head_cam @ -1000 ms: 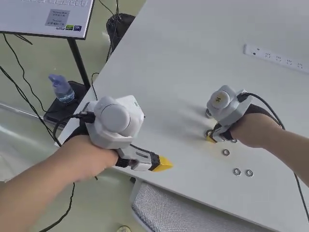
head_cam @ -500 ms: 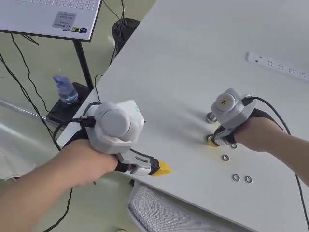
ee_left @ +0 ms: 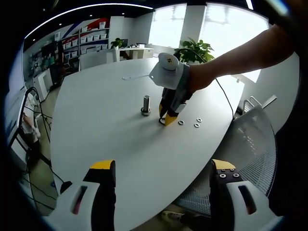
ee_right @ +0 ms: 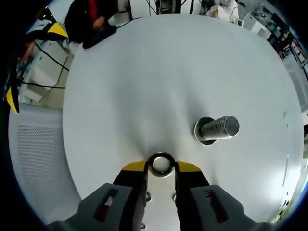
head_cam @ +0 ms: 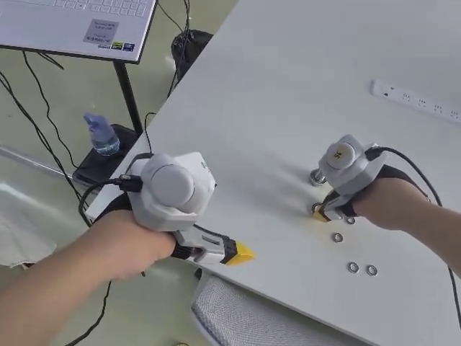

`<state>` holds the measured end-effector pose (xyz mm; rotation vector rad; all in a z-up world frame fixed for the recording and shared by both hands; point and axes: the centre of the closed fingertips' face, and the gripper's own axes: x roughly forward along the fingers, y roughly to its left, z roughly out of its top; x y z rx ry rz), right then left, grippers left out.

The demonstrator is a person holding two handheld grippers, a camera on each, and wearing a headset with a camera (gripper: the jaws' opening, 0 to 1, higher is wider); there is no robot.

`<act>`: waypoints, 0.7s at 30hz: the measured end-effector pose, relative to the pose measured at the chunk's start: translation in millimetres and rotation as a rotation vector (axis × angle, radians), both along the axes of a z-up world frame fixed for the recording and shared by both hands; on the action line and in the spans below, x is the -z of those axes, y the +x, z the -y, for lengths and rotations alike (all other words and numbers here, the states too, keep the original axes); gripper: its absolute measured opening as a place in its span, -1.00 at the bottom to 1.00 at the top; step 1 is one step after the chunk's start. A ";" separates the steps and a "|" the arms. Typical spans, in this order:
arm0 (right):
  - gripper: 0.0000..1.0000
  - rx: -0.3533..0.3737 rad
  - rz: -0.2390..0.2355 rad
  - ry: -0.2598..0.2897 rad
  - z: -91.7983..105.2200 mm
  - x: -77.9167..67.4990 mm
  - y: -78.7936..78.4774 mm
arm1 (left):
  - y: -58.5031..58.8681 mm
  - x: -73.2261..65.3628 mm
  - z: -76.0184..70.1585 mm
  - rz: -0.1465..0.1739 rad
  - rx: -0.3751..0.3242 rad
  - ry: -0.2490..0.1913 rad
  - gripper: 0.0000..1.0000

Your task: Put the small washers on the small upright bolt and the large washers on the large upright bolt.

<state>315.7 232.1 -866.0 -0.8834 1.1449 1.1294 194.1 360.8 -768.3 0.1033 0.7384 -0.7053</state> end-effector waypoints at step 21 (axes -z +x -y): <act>-0.57 0.017 -0.011 -0.014 11.8 -15.1 5.6 | 3.6 0.1 3.4 0.000 0.010 -0.007 0.62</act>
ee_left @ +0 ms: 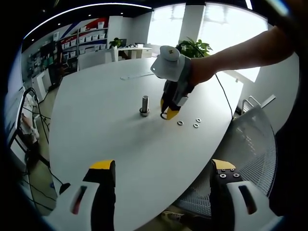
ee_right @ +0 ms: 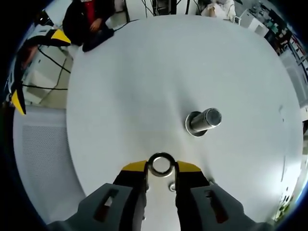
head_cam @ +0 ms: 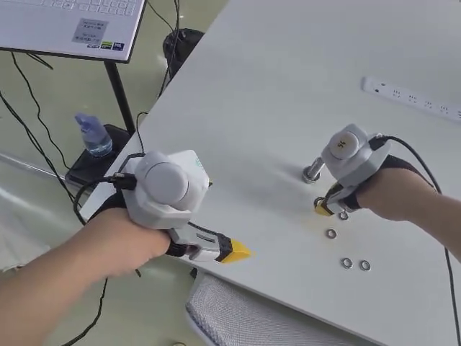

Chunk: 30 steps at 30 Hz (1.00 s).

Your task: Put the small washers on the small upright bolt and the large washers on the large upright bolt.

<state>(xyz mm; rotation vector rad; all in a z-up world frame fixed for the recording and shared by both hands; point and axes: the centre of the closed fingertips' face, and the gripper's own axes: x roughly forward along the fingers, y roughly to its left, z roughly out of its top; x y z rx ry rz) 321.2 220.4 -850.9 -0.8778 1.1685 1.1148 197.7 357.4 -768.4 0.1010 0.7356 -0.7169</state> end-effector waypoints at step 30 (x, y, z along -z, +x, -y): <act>-0.57 0.007 0.019 0.025 4.9 -47.5 19.1 | -3.5 3.7 11.8 -0.028 0.036 0.013 0.92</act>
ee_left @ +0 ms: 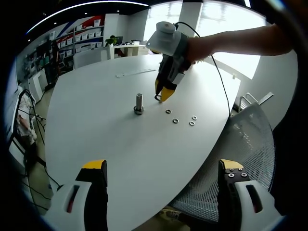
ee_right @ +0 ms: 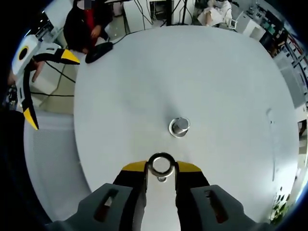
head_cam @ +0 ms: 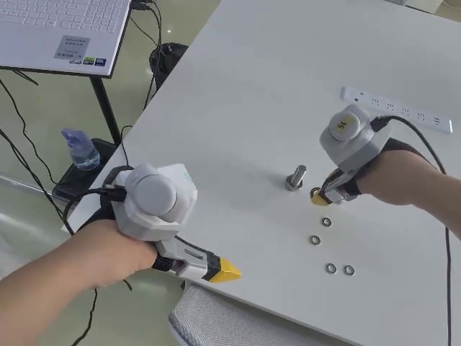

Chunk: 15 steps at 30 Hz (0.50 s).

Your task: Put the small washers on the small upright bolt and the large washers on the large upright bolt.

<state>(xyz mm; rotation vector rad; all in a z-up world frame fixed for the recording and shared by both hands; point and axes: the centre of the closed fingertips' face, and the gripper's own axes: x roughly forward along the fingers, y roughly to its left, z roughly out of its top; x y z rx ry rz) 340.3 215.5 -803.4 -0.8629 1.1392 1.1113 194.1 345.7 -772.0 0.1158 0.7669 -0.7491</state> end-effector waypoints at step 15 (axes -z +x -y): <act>-0.57 0.002 0.016 0.028 -11.1 -12.9 22.2 | 4.8 -0.4 0.8 0.009 -0.004 -0.012 0.93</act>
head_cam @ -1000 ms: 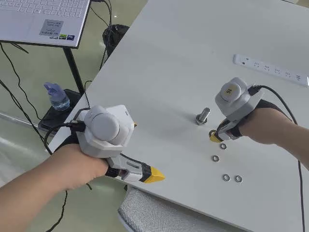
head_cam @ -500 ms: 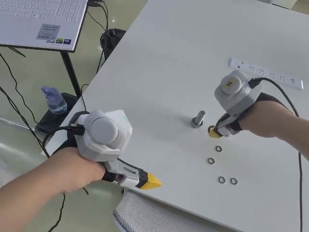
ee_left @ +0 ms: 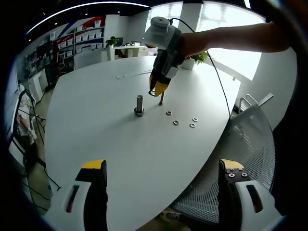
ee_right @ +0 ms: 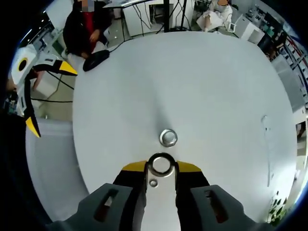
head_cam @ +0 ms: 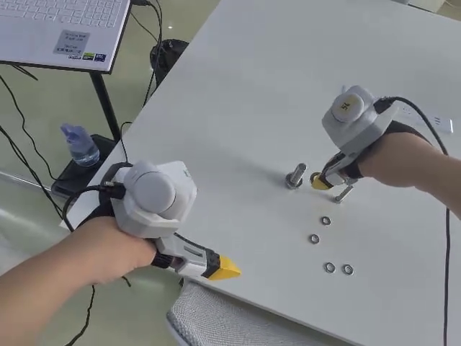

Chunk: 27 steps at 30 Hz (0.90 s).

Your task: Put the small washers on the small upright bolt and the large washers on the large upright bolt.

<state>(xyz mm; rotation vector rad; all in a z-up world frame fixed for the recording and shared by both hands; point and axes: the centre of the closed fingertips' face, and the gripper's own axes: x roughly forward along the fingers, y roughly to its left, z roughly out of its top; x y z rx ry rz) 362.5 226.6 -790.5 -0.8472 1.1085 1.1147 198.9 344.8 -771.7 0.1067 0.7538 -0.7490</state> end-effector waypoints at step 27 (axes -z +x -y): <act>-0.57 -0.024 0.002 0.021 -31.2 14.6 27.2 | -1.1 1.3 -3.7 -0.017 -0.004 0.005 0.86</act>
